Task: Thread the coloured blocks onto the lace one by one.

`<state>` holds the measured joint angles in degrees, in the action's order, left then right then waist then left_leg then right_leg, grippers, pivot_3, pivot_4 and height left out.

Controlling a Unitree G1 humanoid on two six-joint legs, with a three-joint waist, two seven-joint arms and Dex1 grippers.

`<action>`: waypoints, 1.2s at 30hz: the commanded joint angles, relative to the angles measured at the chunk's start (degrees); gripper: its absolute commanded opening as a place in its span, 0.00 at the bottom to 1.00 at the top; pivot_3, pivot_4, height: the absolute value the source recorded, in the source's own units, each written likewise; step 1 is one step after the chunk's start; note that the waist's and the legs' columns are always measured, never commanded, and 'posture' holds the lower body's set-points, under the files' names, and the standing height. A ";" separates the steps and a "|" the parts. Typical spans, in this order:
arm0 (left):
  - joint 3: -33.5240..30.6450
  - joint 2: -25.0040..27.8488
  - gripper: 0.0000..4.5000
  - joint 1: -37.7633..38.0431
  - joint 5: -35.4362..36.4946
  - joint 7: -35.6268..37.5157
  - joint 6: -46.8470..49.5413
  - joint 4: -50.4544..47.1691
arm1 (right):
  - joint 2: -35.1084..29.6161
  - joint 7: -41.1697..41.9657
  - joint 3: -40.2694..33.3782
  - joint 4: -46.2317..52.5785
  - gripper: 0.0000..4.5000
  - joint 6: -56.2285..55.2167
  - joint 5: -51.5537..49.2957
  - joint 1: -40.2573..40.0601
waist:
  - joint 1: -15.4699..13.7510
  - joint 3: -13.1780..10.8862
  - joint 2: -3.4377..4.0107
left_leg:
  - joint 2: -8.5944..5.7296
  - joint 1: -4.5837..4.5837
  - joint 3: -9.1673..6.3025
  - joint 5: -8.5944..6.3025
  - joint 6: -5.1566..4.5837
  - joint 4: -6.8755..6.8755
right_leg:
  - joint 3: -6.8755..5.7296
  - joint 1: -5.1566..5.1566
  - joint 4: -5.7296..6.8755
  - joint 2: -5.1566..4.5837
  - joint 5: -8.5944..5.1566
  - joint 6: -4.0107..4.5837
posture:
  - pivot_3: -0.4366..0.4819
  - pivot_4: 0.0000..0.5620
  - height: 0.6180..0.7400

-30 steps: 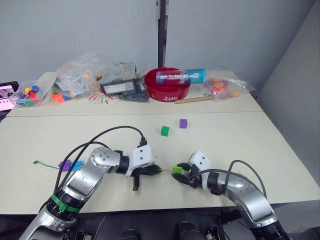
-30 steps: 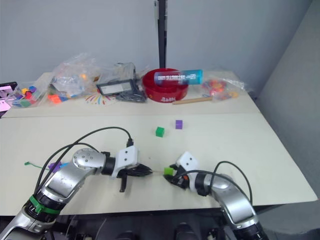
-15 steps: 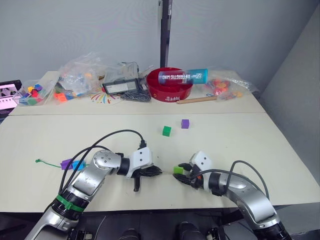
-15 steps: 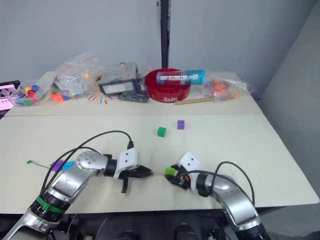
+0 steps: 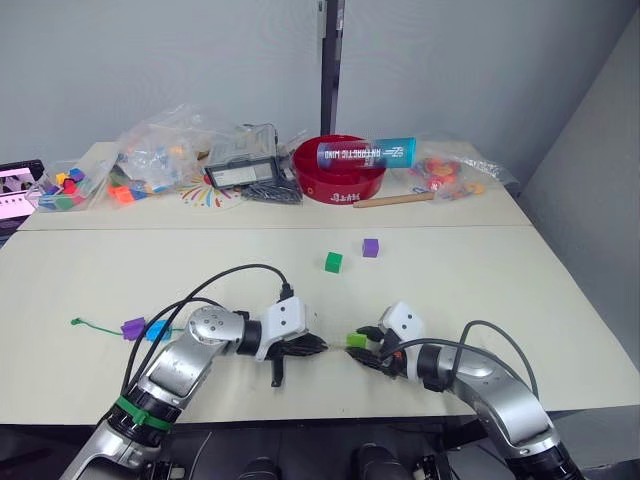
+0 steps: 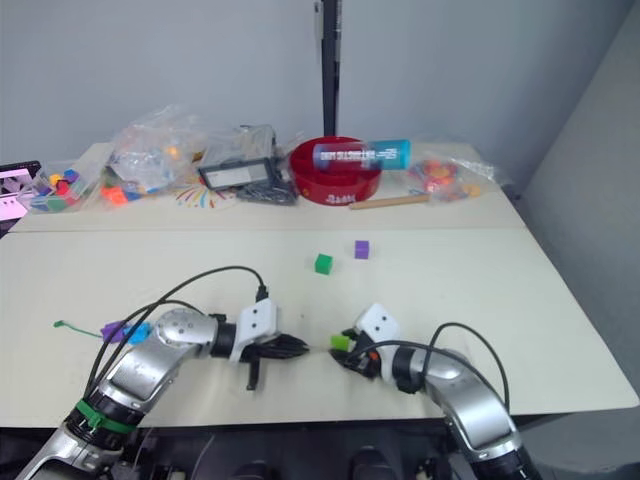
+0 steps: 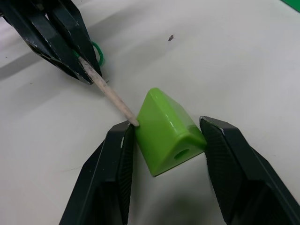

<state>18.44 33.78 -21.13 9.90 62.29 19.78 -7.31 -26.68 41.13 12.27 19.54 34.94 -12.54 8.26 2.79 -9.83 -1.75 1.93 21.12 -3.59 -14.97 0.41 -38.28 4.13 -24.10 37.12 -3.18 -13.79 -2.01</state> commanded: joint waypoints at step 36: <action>-0.70 -0.61 0.00 -3.42 0.97 -1.68 3.43 -2.70 | -0.22 0.20 2.09 -0.45 0.38 2.59 -0.38 -0.21 | 0.11 0.00 0.00 | 0.01 -0.01 0.00 0.00 0.00 0.02 | 0.00 -0.01 -0.01 0.02 0.00 0.00 | 0.48 0.27 0.92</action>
<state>19.36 32.42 -24.59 10.44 60.36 22.72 -8.18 -26.74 41.05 12.60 20.00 36.02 -12.62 8.72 2.90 -9.82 -1.75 1.93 21.12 -3.59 -14.97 0.41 -38.26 4.14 -24.11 37.11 -3.16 -13.80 -2.01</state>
